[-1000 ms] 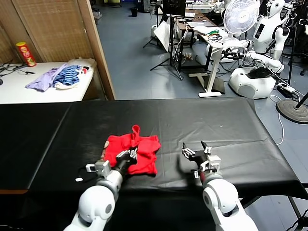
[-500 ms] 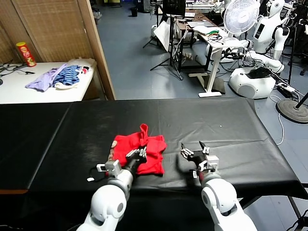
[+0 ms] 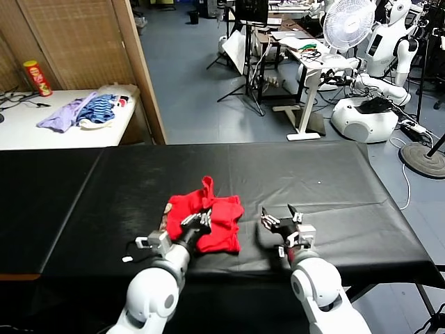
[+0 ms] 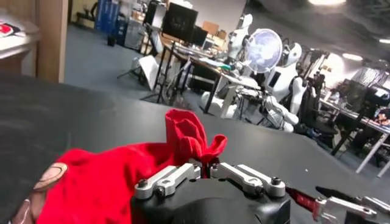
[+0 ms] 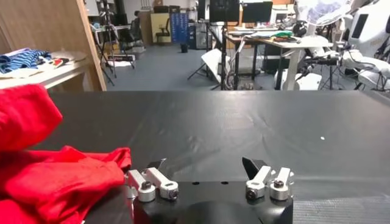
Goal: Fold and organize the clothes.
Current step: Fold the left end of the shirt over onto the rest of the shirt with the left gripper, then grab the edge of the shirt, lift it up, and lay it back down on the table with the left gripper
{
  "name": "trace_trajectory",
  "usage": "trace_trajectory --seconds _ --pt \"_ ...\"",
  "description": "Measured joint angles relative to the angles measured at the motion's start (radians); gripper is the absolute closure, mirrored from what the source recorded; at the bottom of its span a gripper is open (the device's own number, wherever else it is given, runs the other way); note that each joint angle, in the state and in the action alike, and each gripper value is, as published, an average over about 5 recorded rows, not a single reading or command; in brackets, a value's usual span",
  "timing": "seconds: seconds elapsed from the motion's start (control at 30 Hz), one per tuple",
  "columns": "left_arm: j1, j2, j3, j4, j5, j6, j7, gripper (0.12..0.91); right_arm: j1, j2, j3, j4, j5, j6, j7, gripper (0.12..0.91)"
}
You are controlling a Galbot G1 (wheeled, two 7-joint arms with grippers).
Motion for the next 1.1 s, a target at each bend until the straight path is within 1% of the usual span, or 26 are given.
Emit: trace_trajectory --seconds 0.13,0.23,0.4,0.47,0.53,0.57,0.63,0.67,0.7,0.77,0.8,0.9,0.93,1.0,1.1 --pt "0.009 -0.019 0.024 0.024 0.005 -0.009 0.003 0.872 -0.003 -0.001 0.002 0.004 -0.001 0.0 0.0 0.227" --pt "0.004 -0.033 0.033 0.054 0.042 -0.024 0.006 0.872 -0.005 -0.003 0.005 0.01 0.0 0.0 -0.003 0.227" --pt "-0.016 -0.057 0.033 0.11 0.066 -0.039 0.008 0.872 0.004 -0.012 0.016 0.019 0.004 0.0 -0.019 0.227" --pt "-0.021 -0.067 0.033 0.125 0.063 -0.044 0.016 0.872 0.011 -0.017 0.017 0.021 0.006 0.0 -0.027 0.227" --pt "-0.023 -0.077 0.033 0.133 0.046 -0.048 0.028 0.846 0.019 -0.021 0.014 0.019 0.007 0.001 -0.035 0.227" --pt "-0.024 -0.081 0.033 0.135 0.031 -0.048 0.033 0.816 0.023 -0.022 0.011 0.017 0.007 0.001 -0.039 0.227" --pt "-0.028 -0.092 0.031 0.132 -0.018 -0.047 0.038 0.724 0.034 -0.023 0.002 0.011 0.007 0.002 -0.046 0.227" --pt "-0.03 -0.097 0.028 0.128 -0.049 -0.046 0.038 0.673 0.04 -0.023 -0.004 0.007 0.007 0.002 -0.049 0.227" --pt "-0.033 -0.103 0.025 0.122 -0.081 -0.045 0.037 0.606 0.047 -0.023 -0.01 0.002 0.007 0.002 -0.052 0.227" --pt "-0.036 -0.109 0.016 0.106 -0.132 -0.044 0.036 0.506 0.064 -0.022 -0.025 -0.008 0.008 0.002 -0.06 0.227" --pt "-0.035 -0.11 0.01 0.096 -0.146 -0.045 0.037 0.439 0.074 -0.022 -0.034 -0.013 0.008 0.002 -0.064 0.227" --pt "-0.028 -0.095 -0.017 0.059 -0.144 -0.055 0.038 0.299 0.107 -0.018 -0.067 -0.03 0.012 0.001 -0.077 0.227" --pt "-0.024 -0.086 -0.028 0.048 -0.138 -0.06 0.038 0.27 0.119 -0.016 -0.078 -0.036 0.011 -0.001 -0.08 0.227" --pt "-0.015 -0.062 -0.053 0.031 -0.119 -0.074 0.038 0.242 0.142 -0.011 -0.105 -0.05 0.0 -0.013 -0.087 0.227" --pt "0.002 -0.019 -0.096 0.026 -0.082 -0.094 0.042 0.233 0.169 -0.007 -0.149 -0.074 -0.053 -0.037 -0.103 0.227"
